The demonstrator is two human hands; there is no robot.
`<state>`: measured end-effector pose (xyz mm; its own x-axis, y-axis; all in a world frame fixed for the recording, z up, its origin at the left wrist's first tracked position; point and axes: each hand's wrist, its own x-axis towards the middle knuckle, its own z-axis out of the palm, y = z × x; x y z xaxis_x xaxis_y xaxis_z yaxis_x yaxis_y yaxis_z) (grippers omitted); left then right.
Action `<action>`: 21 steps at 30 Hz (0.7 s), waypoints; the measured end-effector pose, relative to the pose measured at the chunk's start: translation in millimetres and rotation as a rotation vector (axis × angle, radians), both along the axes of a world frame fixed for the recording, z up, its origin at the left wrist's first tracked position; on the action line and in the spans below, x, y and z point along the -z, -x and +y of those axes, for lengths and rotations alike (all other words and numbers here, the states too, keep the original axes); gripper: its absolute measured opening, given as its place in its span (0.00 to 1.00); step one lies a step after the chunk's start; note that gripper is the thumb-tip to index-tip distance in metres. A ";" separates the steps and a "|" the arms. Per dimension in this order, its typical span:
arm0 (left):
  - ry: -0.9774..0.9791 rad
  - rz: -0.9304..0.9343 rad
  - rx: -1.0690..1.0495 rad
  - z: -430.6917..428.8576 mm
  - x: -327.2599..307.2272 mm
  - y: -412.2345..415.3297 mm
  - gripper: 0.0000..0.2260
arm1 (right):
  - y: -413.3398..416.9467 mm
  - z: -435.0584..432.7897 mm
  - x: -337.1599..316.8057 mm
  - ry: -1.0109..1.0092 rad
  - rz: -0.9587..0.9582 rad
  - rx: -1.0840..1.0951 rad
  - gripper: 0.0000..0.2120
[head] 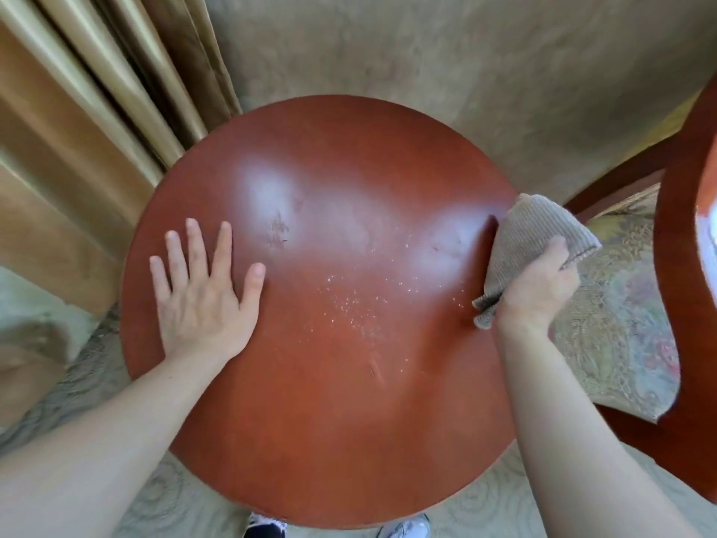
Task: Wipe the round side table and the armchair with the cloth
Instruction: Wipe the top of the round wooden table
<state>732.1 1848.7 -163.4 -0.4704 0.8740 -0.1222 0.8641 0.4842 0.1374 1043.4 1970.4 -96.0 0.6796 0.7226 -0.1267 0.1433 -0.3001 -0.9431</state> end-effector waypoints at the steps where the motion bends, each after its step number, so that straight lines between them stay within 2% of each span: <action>1: 0.004 -0.001 0.004 -0.1 -0.8 -0.1 0.35 | 8.0 5.2 8.5 0.064 -0.036 -0.035 0.28; 5: 0.024 0.018 0.009 0.6 -1.0 2.6 0.35 | 34.9 10.7 31.5 0.320 -0.272 -0.269 0.34; 8: 0.025 0.022 0.018 1.1 -0.8 4.2 0.35 | 40.9 8.7 42.7 0.330 -0.505 -0.491 0.35; 11: 0.037 0.023 0.020 2.5 -2.0 4.0 0.35 | 40.2 8.3 49.1 0.371 -0.666 -0.618 0.35; 21: 0.031 0.035 0.021 2.4 -0.7 -0.2 0.35 | 46.5 8.5 46.8 0.393 -0.741 -0.887 0.34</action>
<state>732.3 1851.2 -162.7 -0.4562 0.8798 -0.1333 0.8783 0.4693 0.0916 996.9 1978.9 -142.8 -0.0292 0.9722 -0.2323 0.9080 -0.0714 -0.4128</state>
